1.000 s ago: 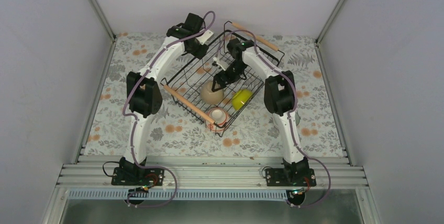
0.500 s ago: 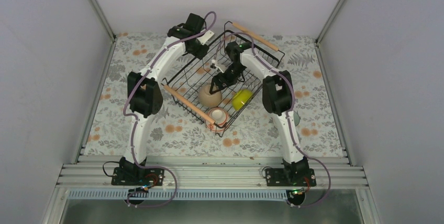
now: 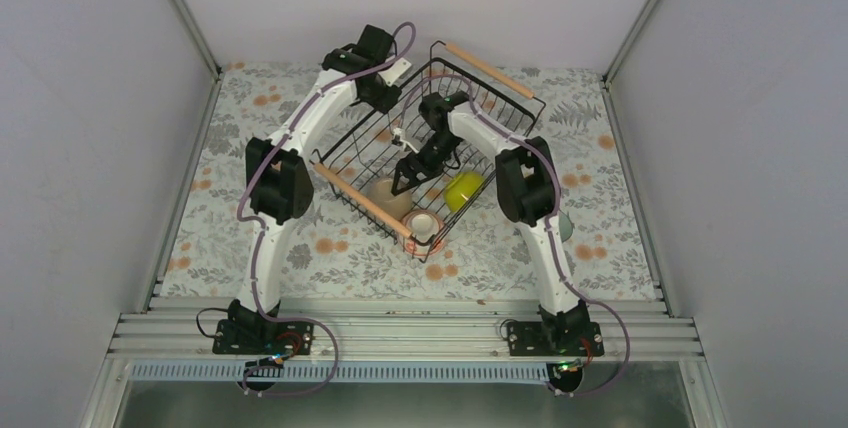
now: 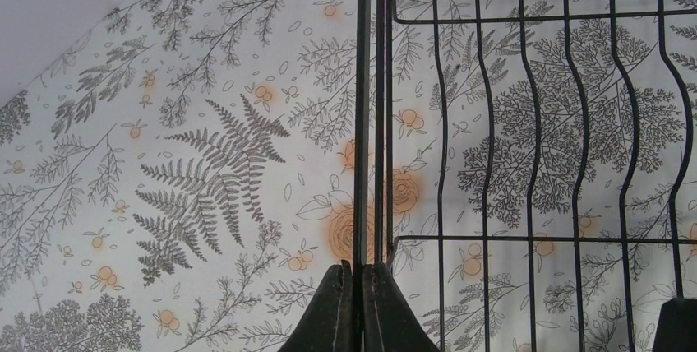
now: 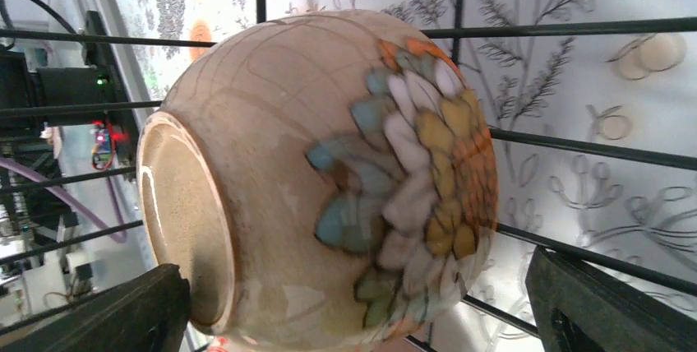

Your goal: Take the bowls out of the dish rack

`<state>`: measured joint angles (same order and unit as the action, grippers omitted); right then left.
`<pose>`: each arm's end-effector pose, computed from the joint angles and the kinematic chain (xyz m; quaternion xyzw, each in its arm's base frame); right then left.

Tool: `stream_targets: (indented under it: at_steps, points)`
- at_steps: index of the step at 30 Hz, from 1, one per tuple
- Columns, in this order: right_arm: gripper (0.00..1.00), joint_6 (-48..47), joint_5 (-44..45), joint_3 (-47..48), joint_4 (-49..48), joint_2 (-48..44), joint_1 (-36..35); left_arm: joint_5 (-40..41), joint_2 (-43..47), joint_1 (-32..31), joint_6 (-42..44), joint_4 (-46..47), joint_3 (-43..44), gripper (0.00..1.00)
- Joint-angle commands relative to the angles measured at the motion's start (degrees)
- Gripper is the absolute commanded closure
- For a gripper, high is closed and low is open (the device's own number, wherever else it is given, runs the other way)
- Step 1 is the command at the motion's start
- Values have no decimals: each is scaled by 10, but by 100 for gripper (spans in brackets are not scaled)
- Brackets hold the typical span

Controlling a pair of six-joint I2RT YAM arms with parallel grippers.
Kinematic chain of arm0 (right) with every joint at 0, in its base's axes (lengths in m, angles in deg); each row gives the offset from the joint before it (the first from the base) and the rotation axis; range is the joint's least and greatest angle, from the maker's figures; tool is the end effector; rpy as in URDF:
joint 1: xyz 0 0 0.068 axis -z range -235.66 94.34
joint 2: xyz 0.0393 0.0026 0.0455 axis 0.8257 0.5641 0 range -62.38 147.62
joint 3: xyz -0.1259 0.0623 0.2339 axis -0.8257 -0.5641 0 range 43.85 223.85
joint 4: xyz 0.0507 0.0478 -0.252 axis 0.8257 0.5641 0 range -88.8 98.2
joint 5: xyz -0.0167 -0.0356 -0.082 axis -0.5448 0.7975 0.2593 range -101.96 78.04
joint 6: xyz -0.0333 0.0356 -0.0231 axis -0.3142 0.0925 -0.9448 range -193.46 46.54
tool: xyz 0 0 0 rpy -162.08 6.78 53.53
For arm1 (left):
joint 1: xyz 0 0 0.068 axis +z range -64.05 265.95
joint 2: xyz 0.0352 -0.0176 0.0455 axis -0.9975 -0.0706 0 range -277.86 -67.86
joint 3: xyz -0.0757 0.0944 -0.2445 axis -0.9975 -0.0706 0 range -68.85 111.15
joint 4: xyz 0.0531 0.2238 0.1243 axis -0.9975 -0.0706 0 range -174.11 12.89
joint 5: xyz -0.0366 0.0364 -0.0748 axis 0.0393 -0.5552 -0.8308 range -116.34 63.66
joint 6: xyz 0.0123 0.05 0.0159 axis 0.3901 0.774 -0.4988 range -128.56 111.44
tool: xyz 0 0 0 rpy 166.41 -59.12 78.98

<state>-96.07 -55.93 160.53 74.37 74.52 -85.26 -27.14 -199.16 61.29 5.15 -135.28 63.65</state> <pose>0.3856 0.2475 0.1661 0.3979 -0.8372 -0.3718 0.0502 0.4520 -0.2082 0.2851 0.3169 0.9048 -0.0338 0.2824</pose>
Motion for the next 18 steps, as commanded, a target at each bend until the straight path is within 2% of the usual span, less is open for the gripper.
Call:
stream_targets:
  at_steps: [1,18]
  points:
    - [0,-3,-21,-22,4,-18,-20,9,-3,-14,4,28,20,98]
    - [0,22,-23,-3,5,-5,-47,12,19,-16,4,39,-11,98]
